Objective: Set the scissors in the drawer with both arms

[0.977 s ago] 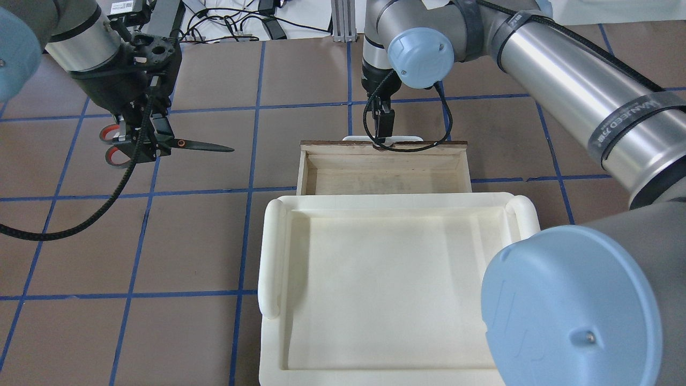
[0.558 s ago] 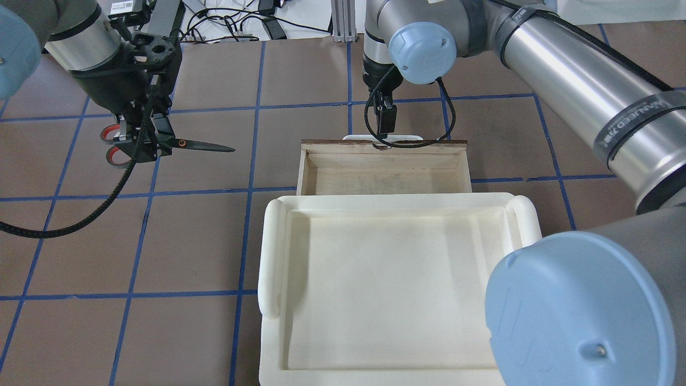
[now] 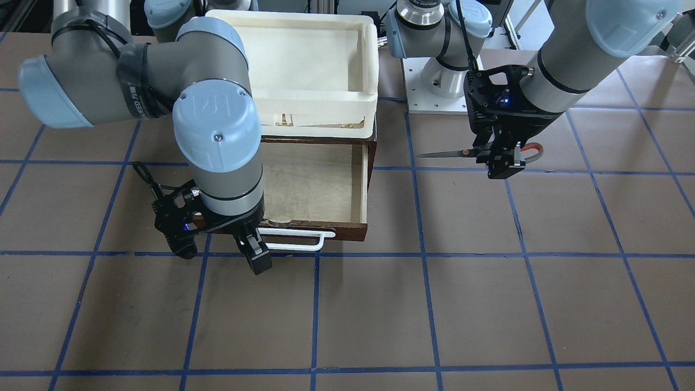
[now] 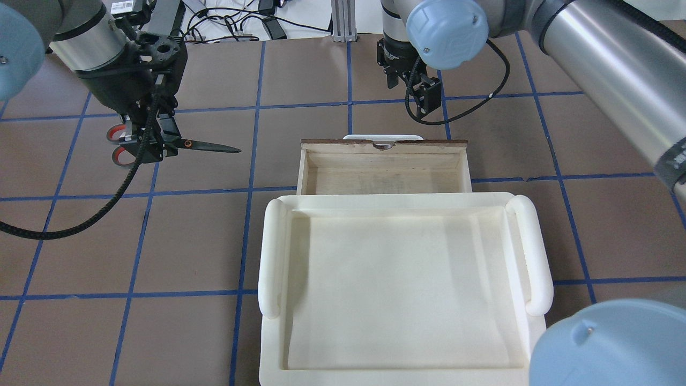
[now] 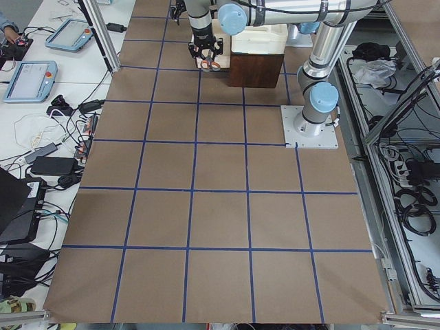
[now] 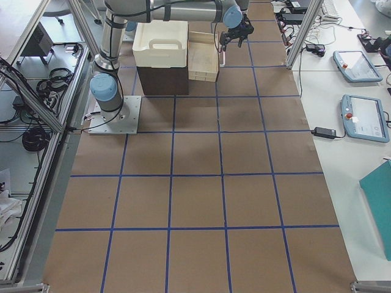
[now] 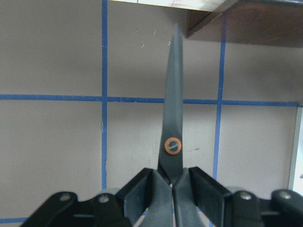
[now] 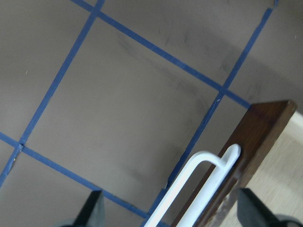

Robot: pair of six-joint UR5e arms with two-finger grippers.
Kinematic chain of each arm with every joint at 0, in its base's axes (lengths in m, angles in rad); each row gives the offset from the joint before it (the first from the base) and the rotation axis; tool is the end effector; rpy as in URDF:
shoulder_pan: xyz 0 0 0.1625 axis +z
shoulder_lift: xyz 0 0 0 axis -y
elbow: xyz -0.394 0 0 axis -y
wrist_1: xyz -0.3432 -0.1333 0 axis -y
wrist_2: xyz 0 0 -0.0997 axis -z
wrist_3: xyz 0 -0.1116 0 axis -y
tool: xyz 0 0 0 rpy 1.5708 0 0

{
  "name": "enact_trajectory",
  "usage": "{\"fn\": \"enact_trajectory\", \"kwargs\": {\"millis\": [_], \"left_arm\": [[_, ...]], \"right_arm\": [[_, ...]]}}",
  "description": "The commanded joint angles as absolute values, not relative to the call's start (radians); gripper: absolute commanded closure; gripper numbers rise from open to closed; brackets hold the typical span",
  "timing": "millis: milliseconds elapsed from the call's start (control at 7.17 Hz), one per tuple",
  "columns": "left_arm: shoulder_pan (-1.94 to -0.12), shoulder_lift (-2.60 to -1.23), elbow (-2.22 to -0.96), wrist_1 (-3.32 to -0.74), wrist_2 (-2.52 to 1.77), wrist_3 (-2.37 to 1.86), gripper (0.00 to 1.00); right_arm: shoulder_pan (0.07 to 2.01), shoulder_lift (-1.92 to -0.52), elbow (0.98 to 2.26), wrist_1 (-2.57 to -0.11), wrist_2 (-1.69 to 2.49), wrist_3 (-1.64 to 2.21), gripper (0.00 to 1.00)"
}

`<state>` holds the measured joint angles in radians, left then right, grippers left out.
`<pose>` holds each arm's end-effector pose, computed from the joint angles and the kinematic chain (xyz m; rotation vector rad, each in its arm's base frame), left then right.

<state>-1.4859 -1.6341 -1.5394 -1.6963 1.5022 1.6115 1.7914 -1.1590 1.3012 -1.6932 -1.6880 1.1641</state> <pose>-0.1024 -0.4593 0.4192 -2.0524 -2.1568 -0.0787 0.2475 -0.5542 0.3621 -1.3788 -2.7065 0.0906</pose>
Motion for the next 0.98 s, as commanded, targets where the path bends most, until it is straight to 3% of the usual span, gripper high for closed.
{"fn": "enact_trajectory", "kwargs": {"millis": [0, 279, 837], "left_arm": [[-1.598, -1.646, -1.540, -1.687, 1.464, 1.414, 1.00], [-1.744, -1.689, -1.540, -1.603, 1.453, 1.256, 1.00], [-1.842, -1.775, -1.511, -1.522, 1.375, 1.155, 1.00]], "right_arm": [[1.714, -1.233, 1.327, -1.684, -1.711, 0.875, 0.00], [1.646, -1.299, 1.328, -1.672, -1.686, 0.557, 0.00], [1.556, -1.402, 1.328, -1.577, -1.586, 0.290, 0.00]]}}
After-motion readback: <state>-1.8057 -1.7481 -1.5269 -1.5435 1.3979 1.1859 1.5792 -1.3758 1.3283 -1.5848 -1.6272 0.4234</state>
